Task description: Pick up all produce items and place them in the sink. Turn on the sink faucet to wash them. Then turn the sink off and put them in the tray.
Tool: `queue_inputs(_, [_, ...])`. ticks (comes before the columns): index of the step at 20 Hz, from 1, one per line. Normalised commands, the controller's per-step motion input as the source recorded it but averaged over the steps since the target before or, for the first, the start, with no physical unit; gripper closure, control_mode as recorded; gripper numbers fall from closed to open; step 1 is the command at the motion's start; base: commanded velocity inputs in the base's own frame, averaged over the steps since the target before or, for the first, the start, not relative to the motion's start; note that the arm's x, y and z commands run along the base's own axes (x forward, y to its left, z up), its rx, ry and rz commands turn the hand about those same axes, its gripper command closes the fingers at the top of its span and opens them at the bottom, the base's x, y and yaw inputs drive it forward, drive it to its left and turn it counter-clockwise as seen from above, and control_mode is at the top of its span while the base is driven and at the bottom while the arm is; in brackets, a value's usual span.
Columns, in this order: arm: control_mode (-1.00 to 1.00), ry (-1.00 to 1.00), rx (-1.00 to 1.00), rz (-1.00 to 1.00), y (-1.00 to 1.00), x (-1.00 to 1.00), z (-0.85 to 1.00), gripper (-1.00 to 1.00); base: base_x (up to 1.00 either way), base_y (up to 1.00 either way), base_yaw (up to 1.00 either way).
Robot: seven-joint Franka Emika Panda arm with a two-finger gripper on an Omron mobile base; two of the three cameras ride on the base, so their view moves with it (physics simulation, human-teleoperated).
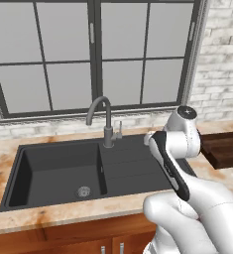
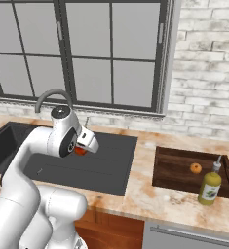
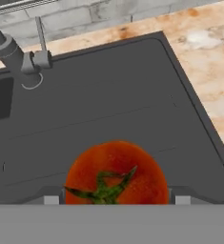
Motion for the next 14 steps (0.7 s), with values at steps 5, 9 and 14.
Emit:
queue_inputs(5, [-1.00,0.02,0.00,-0.18,-0.71,0.02,0.07,1.00,0.00,0.00,0.00])
queue_inputs(9, [-1.00,0.04,0.00,-0.18,-0.68,0.05,0.09,1.00,0.00,0.00,0.00])
queue_inputs(14, [-1.00,0.05,0.00,-0.17,-0.74,0.06,0.13,1.00,0.00,0.00,0.00])
